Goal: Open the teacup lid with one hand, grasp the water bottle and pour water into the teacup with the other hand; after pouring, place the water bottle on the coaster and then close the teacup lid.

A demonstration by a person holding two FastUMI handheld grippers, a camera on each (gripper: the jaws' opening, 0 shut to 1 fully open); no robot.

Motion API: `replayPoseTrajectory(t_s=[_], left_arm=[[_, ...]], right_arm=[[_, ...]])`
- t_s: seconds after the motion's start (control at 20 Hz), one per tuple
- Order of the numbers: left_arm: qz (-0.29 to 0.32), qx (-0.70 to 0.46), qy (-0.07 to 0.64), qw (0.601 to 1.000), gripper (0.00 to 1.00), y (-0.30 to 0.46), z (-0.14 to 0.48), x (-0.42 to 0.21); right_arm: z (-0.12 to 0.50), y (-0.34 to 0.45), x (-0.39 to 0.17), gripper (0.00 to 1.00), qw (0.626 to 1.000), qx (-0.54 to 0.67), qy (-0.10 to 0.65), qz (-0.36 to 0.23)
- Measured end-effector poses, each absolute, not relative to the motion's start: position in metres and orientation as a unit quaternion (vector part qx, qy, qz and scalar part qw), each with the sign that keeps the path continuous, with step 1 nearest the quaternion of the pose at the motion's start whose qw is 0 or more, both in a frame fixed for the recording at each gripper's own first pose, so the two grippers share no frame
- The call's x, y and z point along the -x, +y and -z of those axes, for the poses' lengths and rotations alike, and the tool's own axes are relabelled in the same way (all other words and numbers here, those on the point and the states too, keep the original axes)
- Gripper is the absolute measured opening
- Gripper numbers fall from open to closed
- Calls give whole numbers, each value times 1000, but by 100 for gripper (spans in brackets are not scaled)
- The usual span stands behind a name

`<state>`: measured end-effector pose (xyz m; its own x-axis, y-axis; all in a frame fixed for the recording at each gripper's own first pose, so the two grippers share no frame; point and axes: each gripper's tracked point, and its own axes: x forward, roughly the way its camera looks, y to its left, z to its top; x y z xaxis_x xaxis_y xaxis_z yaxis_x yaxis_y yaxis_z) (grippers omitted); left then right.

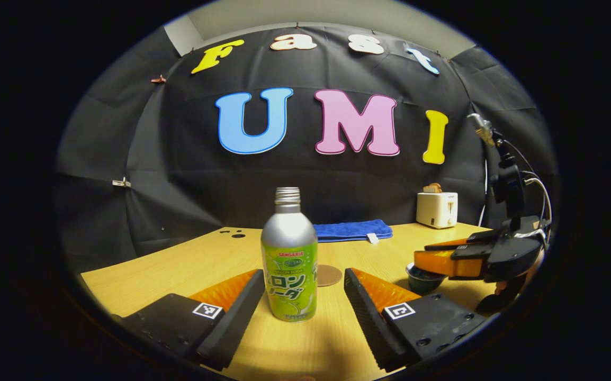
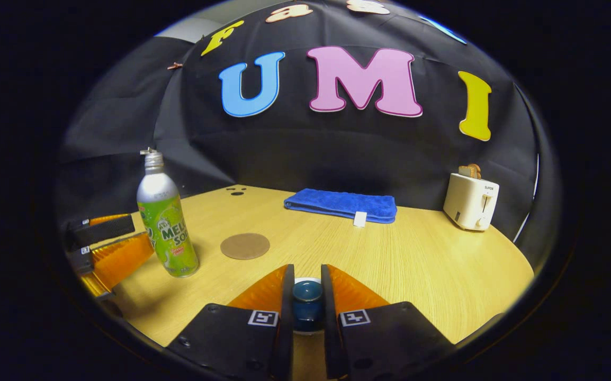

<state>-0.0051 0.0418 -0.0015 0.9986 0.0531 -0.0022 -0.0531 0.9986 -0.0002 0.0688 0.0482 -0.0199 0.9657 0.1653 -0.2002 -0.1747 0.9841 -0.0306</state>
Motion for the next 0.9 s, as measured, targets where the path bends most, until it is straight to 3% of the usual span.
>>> replayPoseTrajectory(t_s=[0.4, 0.9], left_arm=[[-42, -1, 1, 999, 95, 63, 4, -18], [-9, -18, -1, 1000, 95, 56, 2, -65]], right_arm=[[-34, 10, -44, 28, 997, -1, 33, -66], [11, -38, -32, 27, 998, -13, 51, -35]])
